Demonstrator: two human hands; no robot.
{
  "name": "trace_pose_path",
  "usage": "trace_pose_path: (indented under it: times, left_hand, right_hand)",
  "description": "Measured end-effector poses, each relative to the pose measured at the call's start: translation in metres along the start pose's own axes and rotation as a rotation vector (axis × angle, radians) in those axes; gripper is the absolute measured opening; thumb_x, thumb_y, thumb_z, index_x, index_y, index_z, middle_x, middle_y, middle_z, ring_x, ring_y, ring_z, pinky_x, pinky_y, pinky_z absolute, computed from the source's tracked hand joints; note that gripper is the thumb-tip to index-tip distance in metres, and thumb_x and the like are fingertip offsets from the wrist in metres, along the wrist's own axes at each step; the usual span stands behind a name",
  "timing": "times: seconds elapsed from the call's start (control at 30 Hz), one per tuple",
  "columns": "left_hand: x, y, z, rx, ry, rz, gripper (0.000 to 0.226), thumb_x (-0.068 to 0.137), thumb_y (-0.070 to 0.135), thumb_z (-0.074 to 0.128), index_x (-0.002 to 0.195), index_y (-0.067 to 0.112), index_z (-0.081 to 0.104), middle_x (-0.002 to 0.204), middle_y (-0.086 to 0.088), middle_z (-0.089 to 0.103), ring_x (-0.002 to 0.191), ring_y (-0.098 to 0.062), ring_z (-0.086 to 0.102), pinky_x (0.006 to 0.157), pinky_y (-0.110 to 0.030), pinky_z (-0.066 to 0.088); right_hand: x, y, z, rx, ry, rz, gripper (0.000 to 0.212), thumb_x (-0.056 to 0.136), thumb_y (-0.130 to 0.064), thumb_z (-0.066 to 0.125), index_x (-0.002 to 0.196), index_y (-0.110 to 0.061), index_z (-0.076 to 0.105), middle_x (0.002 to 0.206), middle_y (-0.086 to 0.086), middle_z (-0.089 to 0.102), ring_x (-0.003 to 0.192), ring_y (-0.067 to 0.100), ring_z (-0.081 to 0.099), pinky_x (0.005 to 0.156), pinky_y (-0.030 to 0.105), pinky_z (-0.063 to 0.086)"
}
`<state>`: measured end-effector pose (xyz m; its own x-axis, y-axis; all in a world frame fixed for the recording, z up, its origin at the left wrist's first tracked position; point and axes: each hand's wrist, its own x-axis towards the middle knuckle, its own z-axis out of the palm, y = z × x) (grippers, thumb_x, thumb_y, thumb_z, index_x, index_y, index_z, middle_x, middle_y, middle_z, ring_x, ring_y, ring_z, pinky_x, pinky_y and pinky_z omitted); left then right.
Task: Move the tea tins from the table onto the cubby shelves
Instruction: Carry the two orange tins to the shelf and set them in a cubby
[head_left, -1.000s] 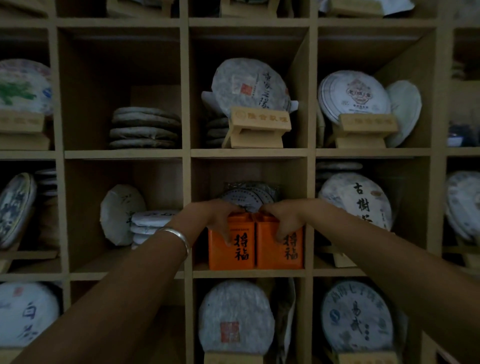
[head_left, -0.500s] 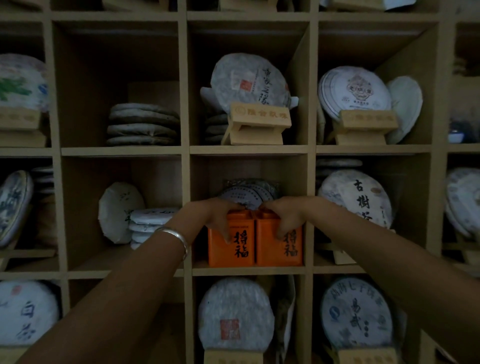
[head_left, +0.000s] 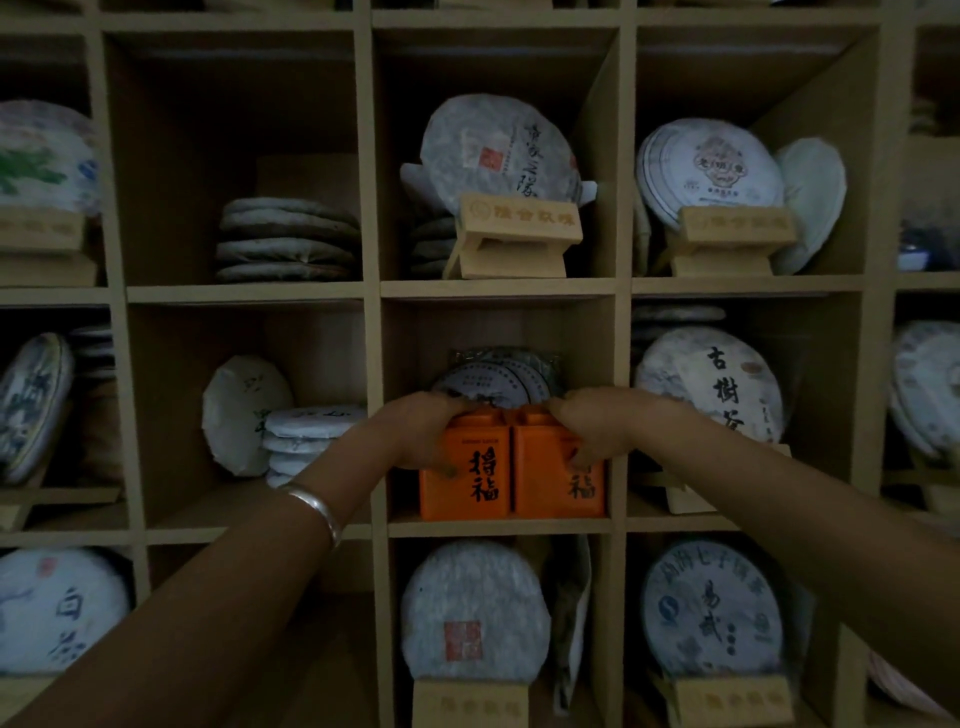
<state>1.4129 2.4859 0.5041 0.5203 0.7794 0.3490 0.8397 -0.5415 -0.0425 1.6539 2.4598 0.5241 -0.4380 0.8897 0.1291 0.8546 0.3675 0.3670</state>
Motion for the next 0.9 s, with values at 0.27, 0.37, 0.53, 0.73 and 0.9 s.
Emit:
trace_pose_path:
  times: [0.27,0.37,0.53,0.73,0.9]
  left_hand:
    - [0.002,-0.001,-0.002,0.025,0.009,0.011,0.084,0.066,0.026,0.085,0.139,0.023,0.045,0.133,-0.006,0.057,0.118,-0.023,0.054,0.095,-0.031,0.042]
    - [0.002,-0.003,0.0,0.024,0.009,0.004,0.085,0.066,0.027,0.085,0.14,0.023,0.044,0.134,-0.006,0.056,0.119,-0.024,0.054,0.096,-0.032,0.042]
    - [0.0,-0.002,-0.001,0.0,0.005,0.002,0.086,0.066,0.025,0.085,0.141,0.024,0.043,0.133,-0.005,0.056,0.12,-0.024,0.053,0.095,-0.031,0.041]
    - [-0.002,-0.001,-0.001,-0.023,-0.007,-0.007,0.084,0.066,0.026,0.085,0.139,0.025,0.044,0.132,-0.005,0.056,0.119,-0.024,0.053,0.098,-0.035,0.043]
    - [-0.008,0.002,0.003,-0.045,0.079,-0.004,0.103,0.061,0.039,0.086,0.147,0.02,0.032,0.142,-0.007,0.046,0.127,-0.025,0.045,0.104,-0.038,0.041]
  right_hand:
    - [0.003,0.0,-0.001,0.006,0.003,0.005,0.062,0.076,-0.028,0.076,0.127,-0.013,0.045,0.119,0.01,0.059,0.102,0.023,0.058,0.071,0.027,0.041]
    - [0.003,0.001,-0.001,-0.006,0.012,0.011,0.064,0.076,-0.029,0.076,0.128,-0.013,0.043,0.119,0.012,0.058,0.101,0.024,0.058,0.072,0.028,0.044]
    - [0.003,0.002,-0.001,-0.01,0.033,0.003,0.068,0.074,-0.03,0.077,0.129,-0.013,0.043,0.119,0.012,0.059,0.101,0.024,0.058,0.07,0.027,0.041]
    - [0.002,0.004,0.0,0.01,0.04,0.001,0.069,0.073,-0.031,0.078,0.13,-0.014,0.043,0.119,0.01,0.059,0.101,0.023,0.058,0.07,0.025,0.039]
    - [-0.003,-0.002,0.003,-0.003,0.036,0.009,0.074,0.076,-0.036,0.075,0.134,-0.011,0.037,0.122,0.013,0.052,0.103,0.023,0.053,0.072,0.026,0.039]
